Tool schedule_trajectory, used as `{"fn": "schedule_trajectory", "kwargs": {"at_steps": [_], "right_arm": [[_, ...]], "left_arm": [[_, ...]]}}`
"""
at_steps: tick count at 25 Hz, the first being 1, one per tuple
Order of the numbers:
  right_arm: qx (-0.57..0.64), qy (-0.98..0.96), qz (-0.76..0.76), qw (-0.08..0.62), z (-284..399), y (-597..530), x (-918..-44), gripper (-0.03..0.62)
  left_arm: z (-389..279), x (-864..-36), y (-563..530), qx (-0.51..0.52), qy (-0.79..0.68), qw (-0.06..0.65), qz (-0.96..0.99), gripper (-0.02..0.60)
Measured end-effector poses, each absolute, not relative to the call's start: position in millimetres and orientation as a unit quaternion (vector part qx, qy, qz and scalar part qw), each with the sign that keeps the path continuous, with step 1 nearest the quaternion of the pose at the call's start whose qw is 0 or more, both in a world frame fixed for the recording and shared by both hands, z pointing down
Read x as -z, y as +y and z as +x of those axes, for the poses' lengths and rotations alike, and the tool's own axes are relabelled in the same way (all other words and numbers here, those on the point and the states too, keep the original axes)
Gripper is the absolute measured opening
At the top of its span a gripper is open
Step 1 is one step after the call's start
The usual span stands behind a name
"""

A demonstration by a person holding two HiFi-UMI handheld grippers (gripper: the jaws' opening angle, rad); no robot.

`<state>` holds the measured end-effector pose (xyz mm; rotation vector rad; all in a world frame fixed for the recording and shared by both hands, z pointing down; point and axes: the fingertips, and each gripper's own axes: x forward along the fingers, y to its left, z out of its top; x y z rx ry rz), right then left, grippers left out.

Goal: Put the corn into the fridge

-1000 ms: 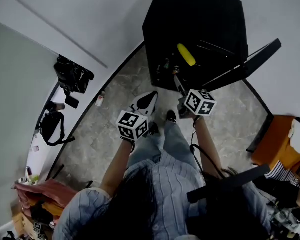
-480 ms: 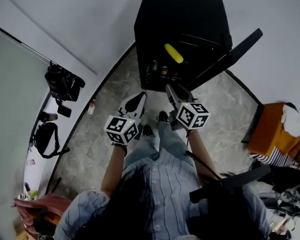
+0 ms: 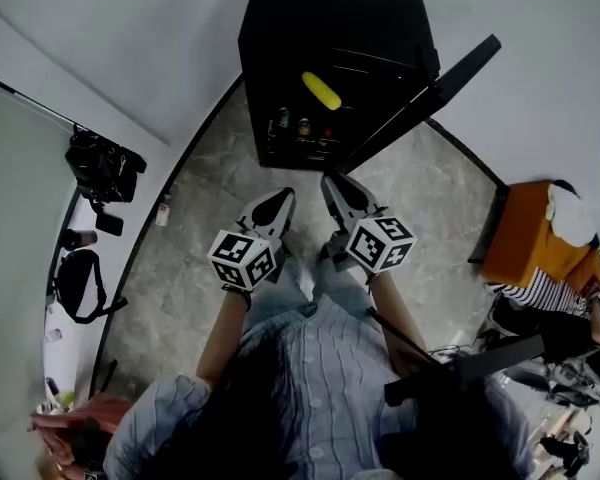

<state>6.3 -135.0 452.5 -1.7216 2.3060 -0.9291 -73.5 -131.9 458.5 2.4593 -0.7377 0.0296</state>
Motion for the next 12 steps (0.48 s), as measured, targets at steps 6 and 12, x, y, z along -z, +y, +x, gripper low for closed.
{"fn": "schedule_trajectory", "kwargs": {"at_steps": [6,12], "right_arm": [[0.306,0.769,-0.557,0.074,12.4,-118.9,-443.1,0.06],[0.299,0.771,-0.554,0.092,44.5,-98.7,-433.6,0.057]], "left_arm": [[-50.0,-449.6,-105.1,-0.028,-0.247,0.26,0.933,0.009],[-47.7,-440.5,-100.5,-0.022,-0.287,0.249,0.925,0.009]]}}
